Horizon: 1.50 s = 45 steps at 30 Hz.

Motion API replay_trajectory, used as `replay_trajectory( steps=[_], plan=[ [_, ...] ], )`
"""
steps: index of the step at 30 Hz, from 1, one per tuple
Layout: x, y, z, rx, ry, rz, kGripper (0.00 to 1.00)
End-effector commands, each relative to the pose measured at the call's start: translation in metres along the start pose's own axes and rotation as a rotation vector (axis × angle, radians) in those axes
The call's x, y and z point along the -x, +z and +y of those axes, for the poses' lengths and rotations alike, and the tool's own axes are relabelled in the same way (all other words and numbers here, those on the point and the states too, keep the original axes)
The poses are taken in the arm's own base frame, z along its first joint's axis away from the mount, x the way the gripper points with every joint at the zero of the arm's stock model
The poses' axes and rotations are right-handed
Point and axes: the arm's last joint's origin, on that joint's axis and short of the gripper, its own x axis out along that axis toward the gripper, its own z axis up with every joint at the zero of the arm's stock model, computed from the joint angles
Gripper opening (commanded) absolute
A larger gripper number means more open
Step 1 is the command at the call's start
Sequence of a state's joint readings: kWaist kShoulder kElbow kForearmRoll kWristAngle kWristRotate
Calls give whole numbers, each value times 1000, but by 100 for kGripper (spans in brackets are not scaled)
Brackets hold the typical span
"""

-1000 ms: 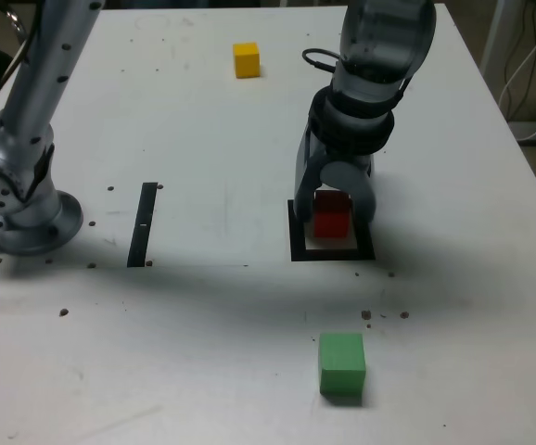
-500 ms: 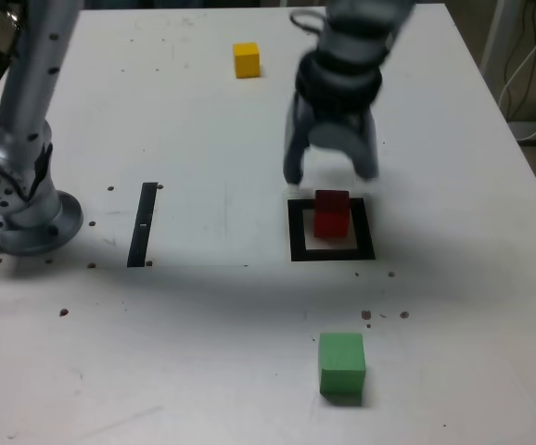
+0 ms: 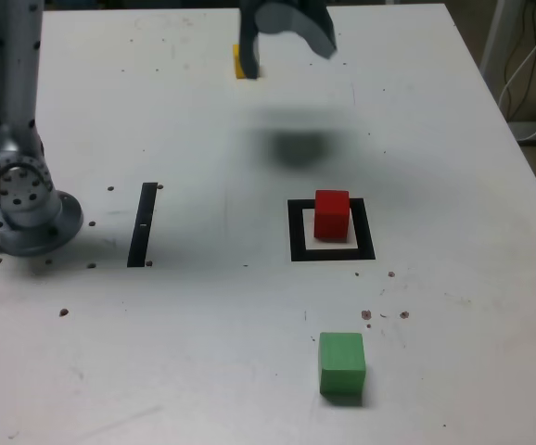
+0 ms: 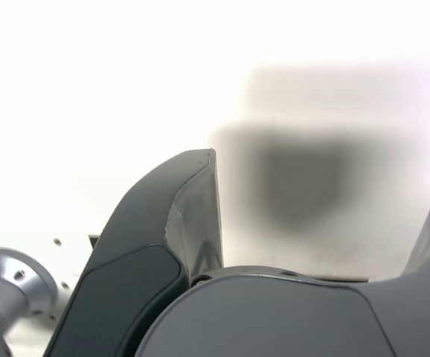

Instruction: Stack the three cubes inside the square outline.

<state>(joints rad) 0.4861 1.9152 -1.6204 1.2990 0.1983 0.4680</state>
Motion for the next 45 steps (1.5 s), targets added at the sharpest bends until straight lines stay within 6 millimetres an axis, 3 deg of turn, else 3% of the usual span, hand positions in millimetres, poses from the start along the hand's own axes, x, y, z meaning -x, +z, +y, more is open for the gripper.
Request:
replay_trajectory(
  steps=[1, 8, 12, 18, 26, 33, 45],
  plan=[
    [-7, -17, 34, 74, -5, 19, 99],
    [-17, -43, 98, 122, 17, 73, 99],
    [-33, -53, 133, 146, -7, 114, 99],
    [-58, -58, 168, 167, -34, 139, 99],
    [-81, -47, 176, 150, -67, 163, 99],
    [-109, -22, 177, 95, -97, 186, 96],
    [-121, -9, 177, 55, -124, 181, 83]
  ],
)
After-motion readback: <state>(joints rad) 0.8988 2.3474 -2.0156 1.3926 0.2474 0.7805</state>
